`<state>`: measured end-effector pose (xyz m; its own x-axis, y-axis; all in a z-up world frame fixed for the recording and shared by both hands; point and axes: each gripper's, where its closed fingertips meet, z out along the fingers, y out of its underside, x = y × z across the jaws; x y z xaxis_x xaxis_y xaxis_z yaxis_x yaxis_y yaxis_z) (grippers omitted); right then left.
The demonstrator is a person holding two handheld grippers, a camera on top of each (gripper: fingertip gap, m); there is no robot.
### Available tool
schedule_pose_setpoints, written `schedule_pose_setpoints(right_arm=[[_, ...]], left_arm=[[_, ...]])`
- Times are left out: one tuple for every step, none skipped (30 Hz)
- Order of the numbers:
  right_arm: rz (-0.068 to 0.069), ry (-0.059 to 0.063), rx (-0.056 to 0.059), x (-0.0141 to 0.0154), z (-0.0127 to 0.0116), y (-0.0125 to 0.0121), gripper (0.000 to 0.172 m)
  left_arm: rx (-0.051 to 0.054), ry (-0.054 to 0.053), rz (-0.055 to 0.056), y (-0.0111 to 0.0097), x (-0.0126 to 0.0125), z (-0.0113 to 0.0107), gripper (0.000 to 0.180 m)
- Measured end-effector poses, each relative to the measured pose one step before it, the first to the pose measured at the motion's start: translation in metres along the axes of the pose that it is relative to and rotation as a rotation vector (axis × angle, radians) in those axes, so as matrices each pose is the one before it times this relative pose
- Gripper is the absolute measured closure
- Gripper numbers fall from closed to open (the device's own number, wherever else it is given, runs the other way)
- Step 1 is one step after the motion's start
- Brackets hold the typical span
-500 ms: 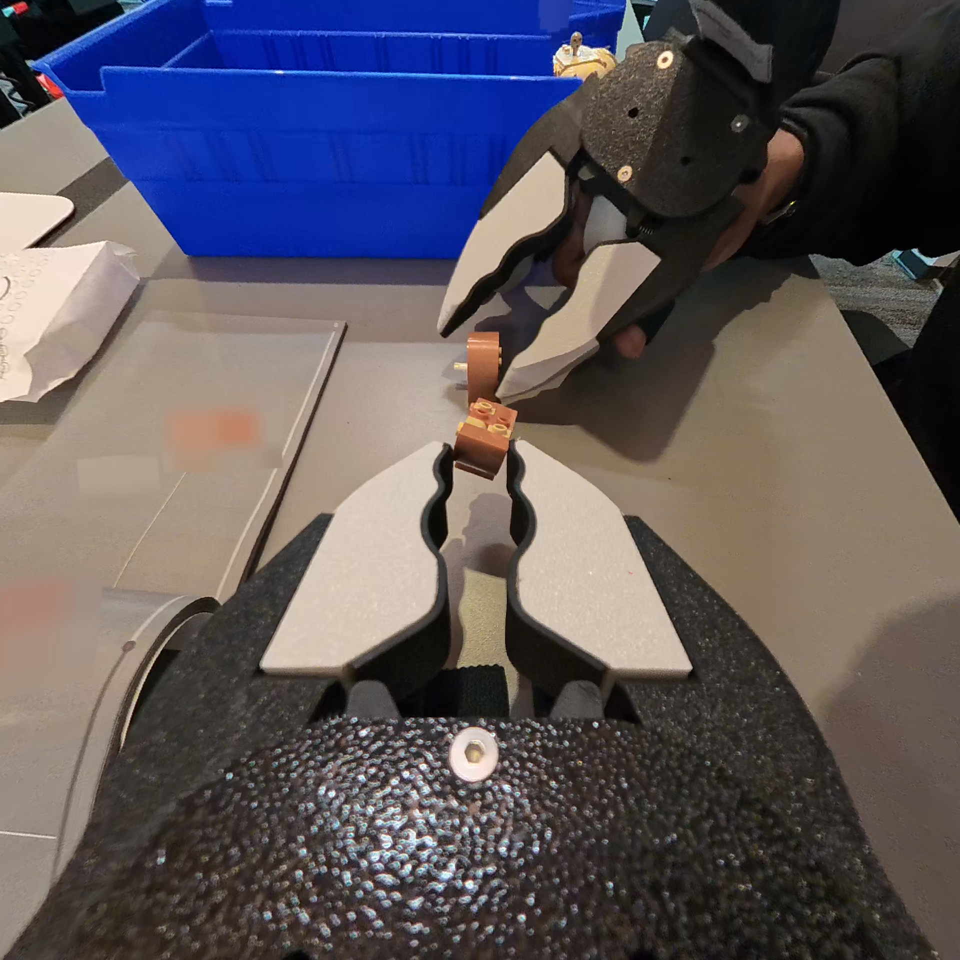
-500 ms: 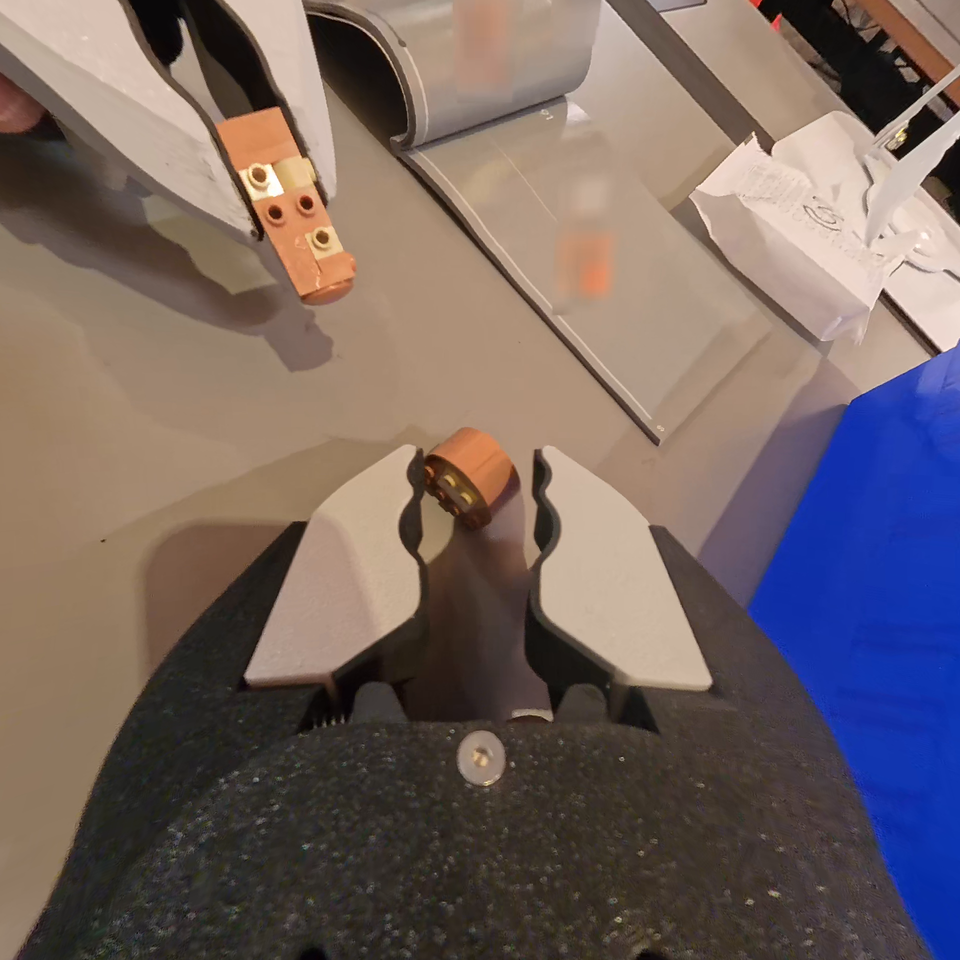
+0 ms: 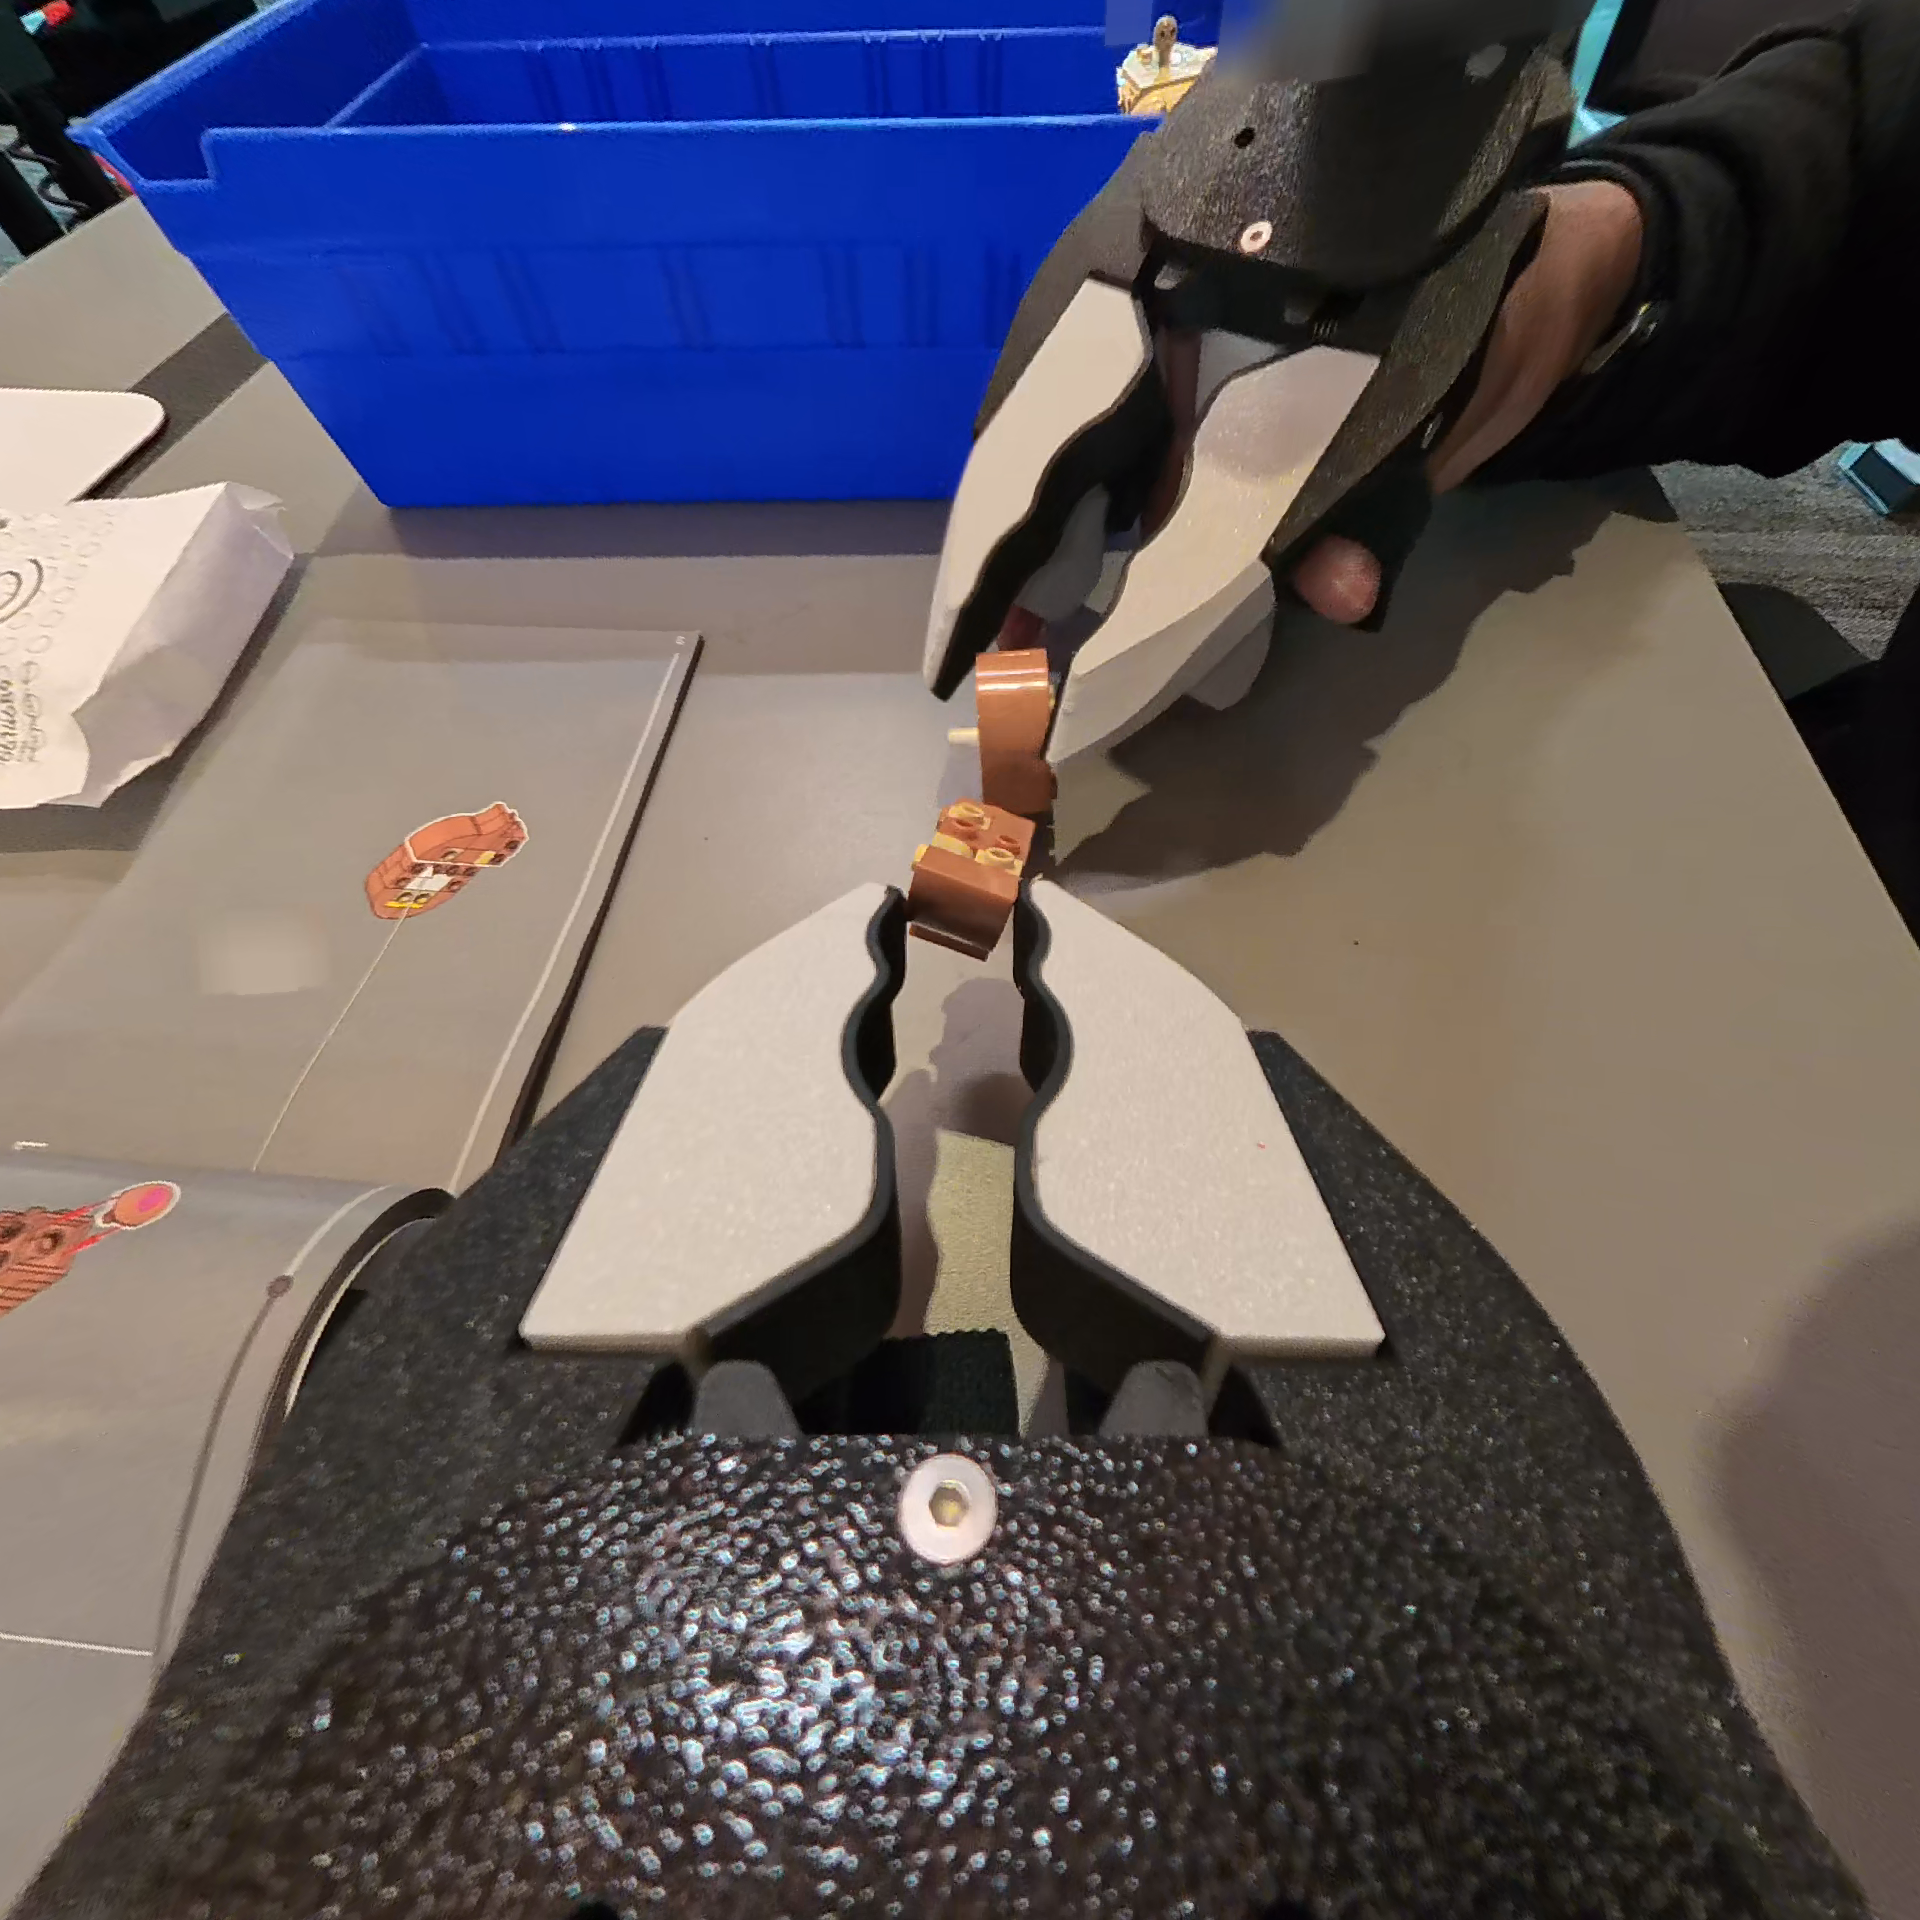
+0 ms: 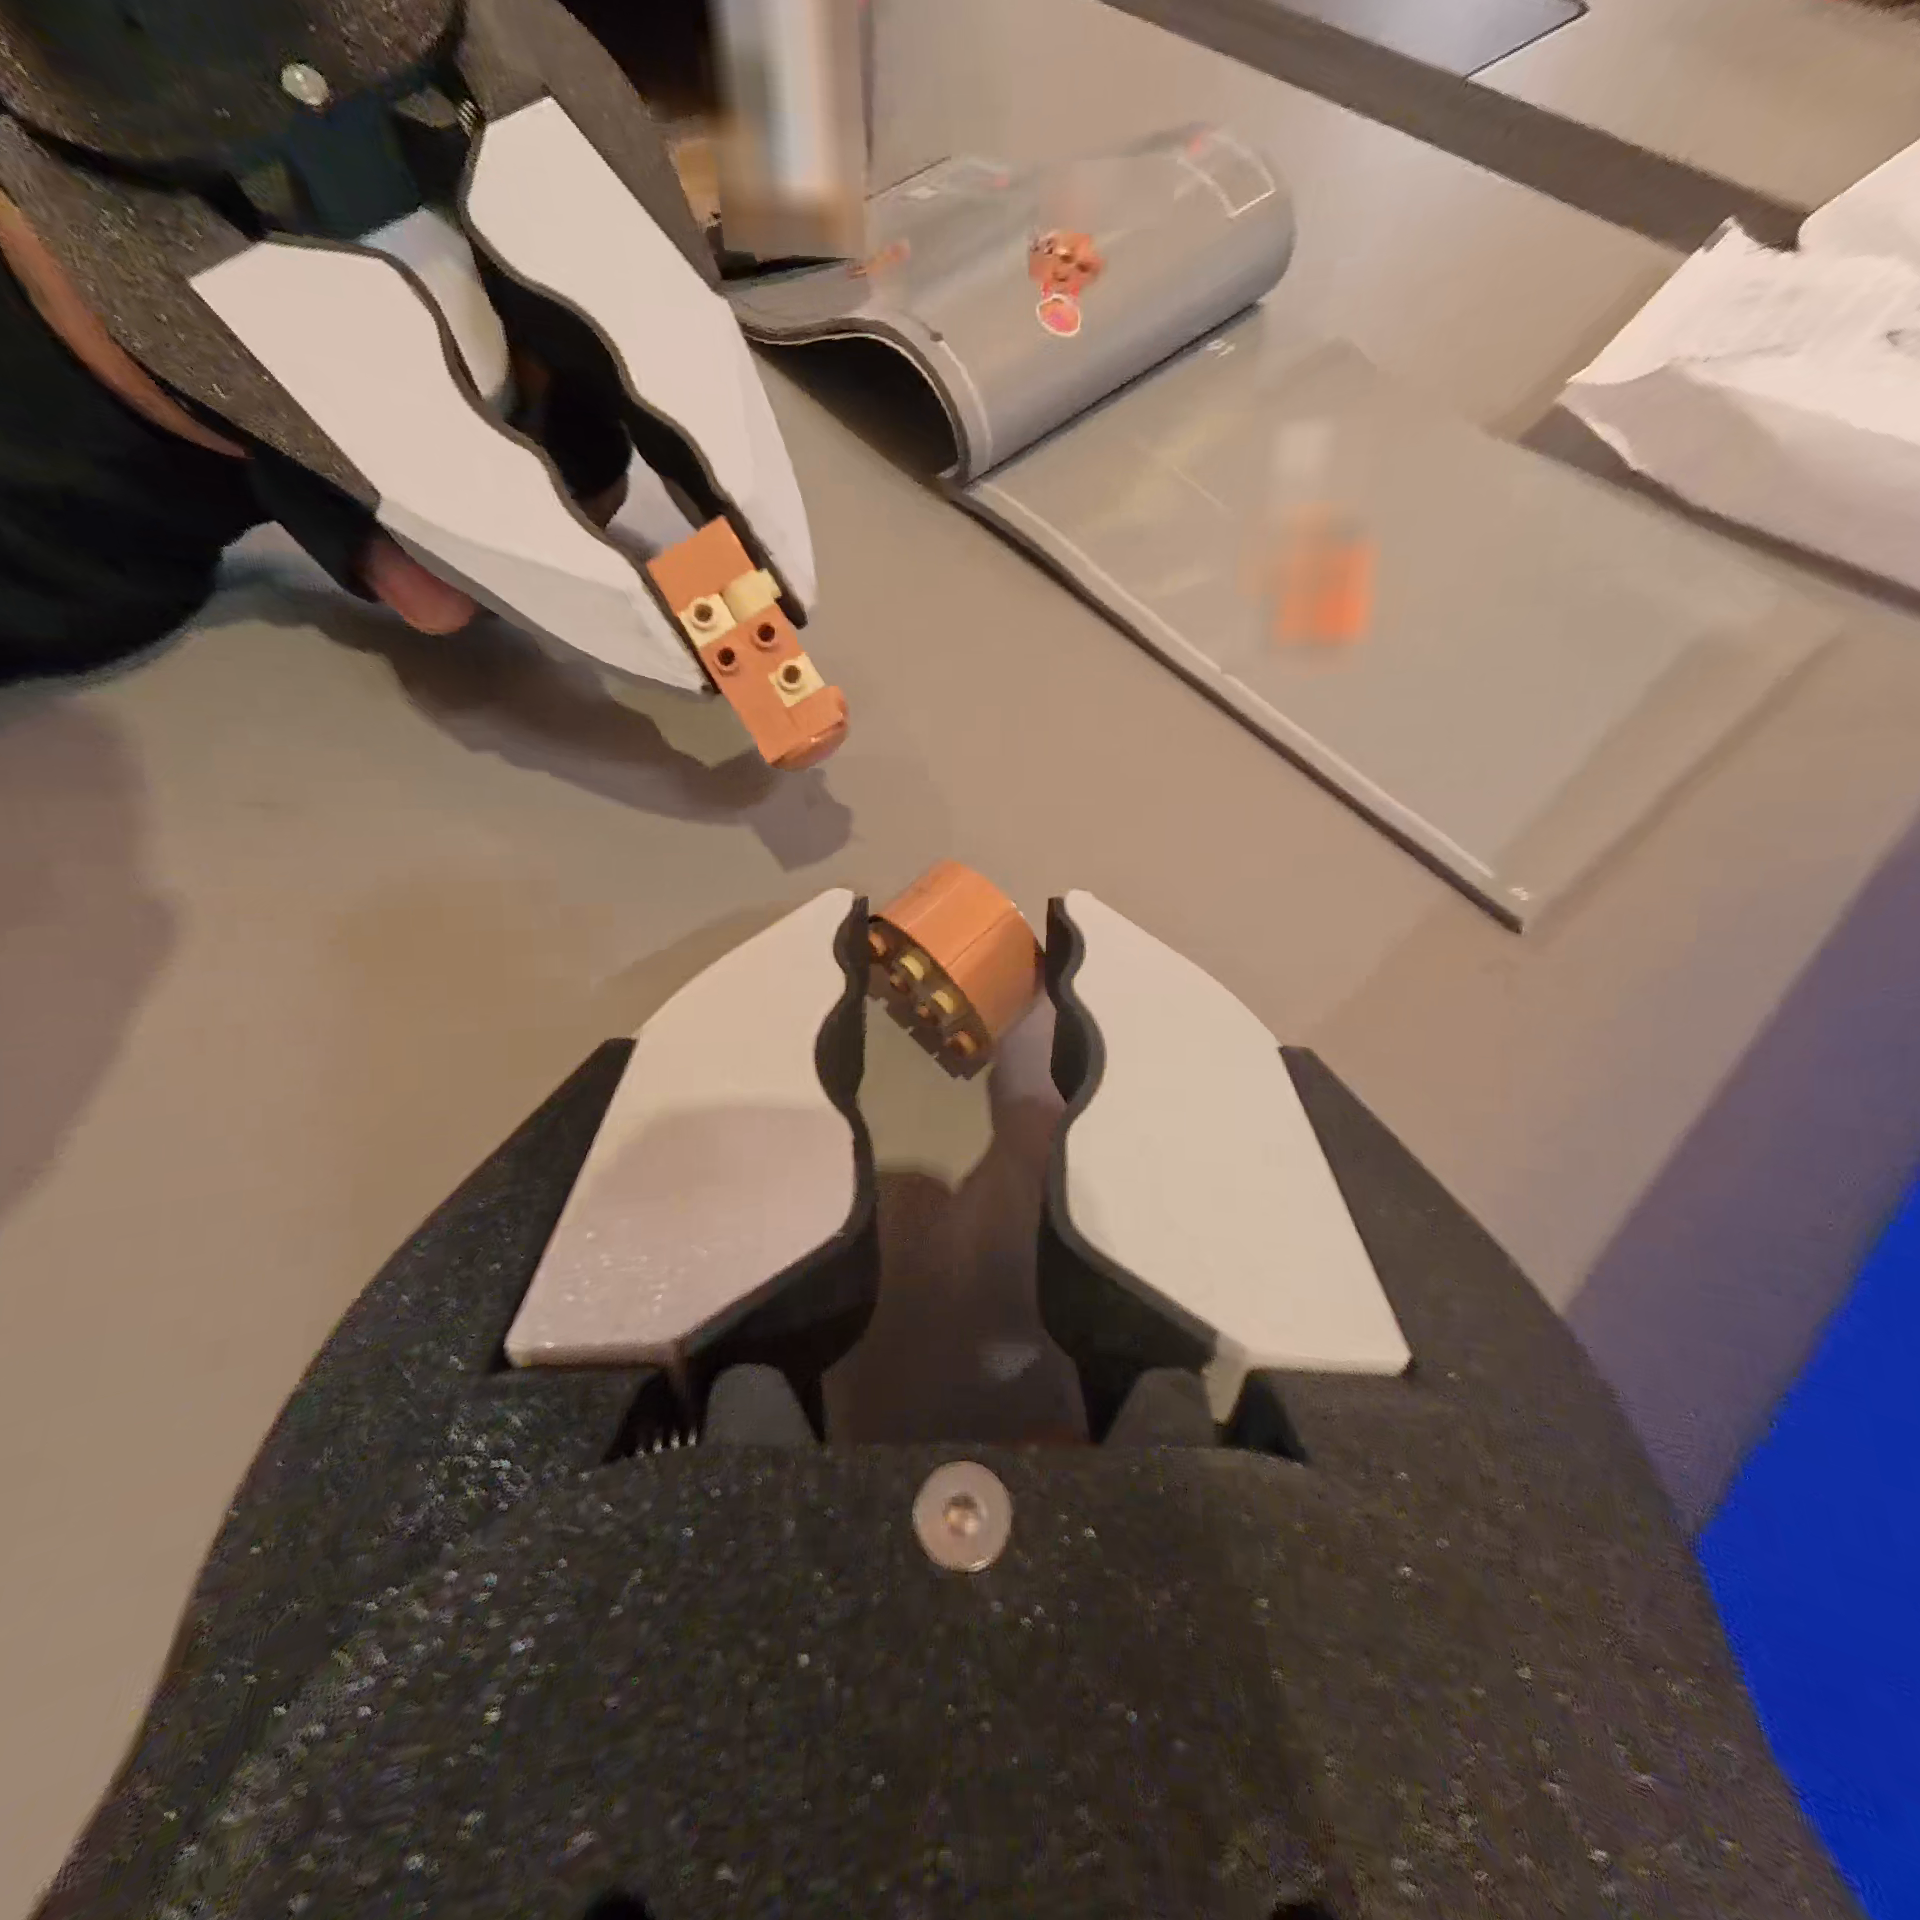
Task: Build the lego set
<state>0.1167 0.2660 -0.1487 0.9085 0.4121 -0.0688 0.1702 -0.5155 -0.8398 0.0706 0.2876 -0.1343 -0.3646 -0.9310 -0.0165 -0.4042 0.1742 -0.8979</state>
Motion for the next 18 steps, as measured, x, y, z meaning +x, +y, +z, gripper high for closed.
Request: schedule_pose_setpoints(right_arm=[[0.0091,-0.0163,-0.007,-0.00178,0.00027,0.0009,0.14],[0.0121,-0.0241,-0.0087,-0.00276,0.00039,0.00112,0.14],[0.0169,-0.0202,-0.0065,-0.00223,0.00031,0.00078,0.14],[0.0105,-0.0125,-0.0066,-0.00111,0.00028,0.00085,0.14],[0.0031,-0.0028,-0.0077,0.00003,0.00025,0.00108,0.14],[0.0041,0.001,-0.01,0.00075,0.00025,0.00143,0.14],[0.0059,-0.0027,-0.0135,0.00022,0.00036,0.00185,0.14],[0.0045,-0.0077,-0.0128,-0.00037,0.00034,0.00179,0.14],[0.0069,-0.0091,-0.0029,-0.00042,-0.00014,0.00055,0.14],[0.011,-0.01,-0.001,-0.00022,-0.00039,0.0003,0.14],[0.0099,-0.0165,-0.0021,-0.00082,-0.00036,0.00053,0.14],[0.011,-0.0221,-0.0032,-0.00143,-0.00058,0.00054,0.141],[0.0201,-0.0217,-0.0016,-0.00077,-0.00069,0.00054,0.141],[0.0243,-0.0158,0.0001,0.0004,-0.00062,0.00013,0.141],[0.0191,-0.0139,-0.0011,0.00036,-0.00052,0.00014,0.14],[0.0118,-0.0103,-0.0035,0.00026,-0.00037,0.00031,0.14],[0.0042,-0.0059,-0.0061,-0.00019,-0.00001,0.00087,0.14],[0.0003,0.0011,-0.0079,0.00014,0.00035,0.00098,0.139]], left_arm=[[-0.0041,-0.0004,0.0021,0.00048,0.00024,0.00024,0.161],[-0.0025,0.0004,0.0015,0.00029,0.00031,0.00032,0.161],[-0.0011,0.0008,0.0013,0.00008,0.00031,0.00026,0.161],[-0.0012,0.0003,0.0013,0.0,0.00025,0.00021,0.161],[-0.0008,-0.0005,0.0011,0.00005,0.00014,0.00004,0.161],[-0.0007,-0.0006,0.0006,0.00003,-0.00006,0.00006,0.161],[-0.0006,-0.0007,0.0004,0.00008,-0.00012,-0.00005,0.161],[-0.0002,-0.0009,0.0005,0.00003,-0.00016,-0.00002,0.161],[-0.0005,0.0,-0.0001,0.0,0.00006,0.00008,0.161],[-0.0006,0.0002,0.0001,0.0001,0.00007,0.00012,0.161],[-0.0008,0.0004,0.001,0.00014,0.00019,0.0003,0.161],[-0.0014,0.0004,0.0012,0.0002,0.00027,0.00028,0.161],[-0.002,0.0001,0.0013,0.00026,0.00031,0.00027,0.161],[-0.002,0.0002,0.0018,0.00024,0.00017,0.00032,0.161],[-0.0015,0.0004,0.0011,0.0003,0.00027,0.00032,0.161],[-0.001,0.0001,0.0002,0.0002,0.00002,0.00022,0.161],[-0.0007,-0.0001,0.0002,0.00012,0.00004,0.00011,0.161],[-0.0001,-0.0003,0.0002,0.00001,-0.00006,0.0,0.161]])
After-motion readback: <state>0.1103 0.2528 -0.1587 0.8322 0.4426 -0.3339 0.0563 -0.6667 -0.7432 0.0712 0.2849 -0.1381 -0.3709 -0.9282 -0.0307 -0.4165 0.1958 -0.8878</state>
